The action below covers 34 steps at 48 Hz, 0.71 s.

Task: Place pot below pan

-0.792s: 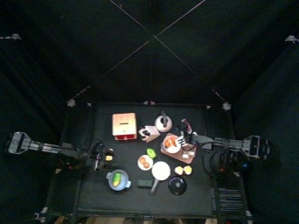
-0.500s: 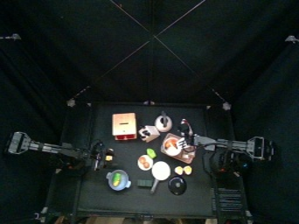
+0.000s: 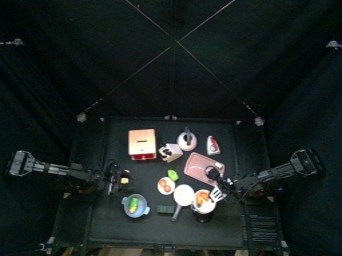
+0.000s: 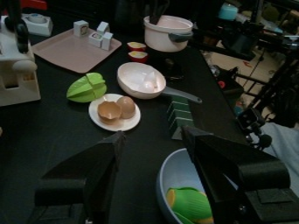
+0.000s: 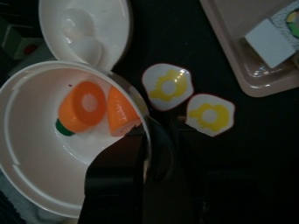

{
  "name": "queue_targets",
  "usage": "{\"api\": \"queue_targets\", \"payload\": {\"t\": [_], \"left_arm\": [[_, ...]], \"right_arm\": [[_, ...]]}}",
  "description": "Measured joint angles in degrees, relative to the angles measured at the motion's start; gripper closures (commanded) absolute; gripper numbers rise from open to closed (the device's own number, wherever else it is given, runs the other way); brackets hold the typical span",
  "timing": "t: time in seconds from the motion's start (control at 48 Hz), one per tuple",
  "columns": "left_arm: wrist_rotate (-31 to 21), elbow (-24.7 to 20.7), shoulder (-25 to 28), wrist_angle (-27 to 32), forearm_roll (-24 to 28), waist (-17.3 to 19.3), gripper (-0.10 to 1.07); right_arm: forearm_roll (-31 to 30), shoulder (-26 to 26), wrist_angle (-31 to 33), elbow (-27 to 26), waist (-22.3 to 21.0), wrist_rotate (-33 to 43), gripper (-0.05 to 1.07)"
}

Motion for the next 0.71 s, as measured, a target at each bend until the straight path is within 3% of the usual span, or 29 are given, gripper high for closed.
{"api": "queue_targets", "payload": {"t": [0.188, 0.333, 0.708], "left_arm": [[0.0, 0.09, 0.0, 0.0, 0.0, 0.0, 0.07], [0.0, 0.0, 0.0, 0.0, 0.0, 0.0, 0.07], [-0.09, 0.0, -0.09, -0.09, 0.0, 0.0, 0.07]], "right_arm": [[-7.65, 4.13, -4.22, -0.97, 4.92, 7.29, 0.52], [-12.3, 10.81, -8.0, -4.22, 5.54, 9.32, 0.52], [-12.74, 27.69, -8.96, -15.82, 8.88, 8.88, 0.52]]}}
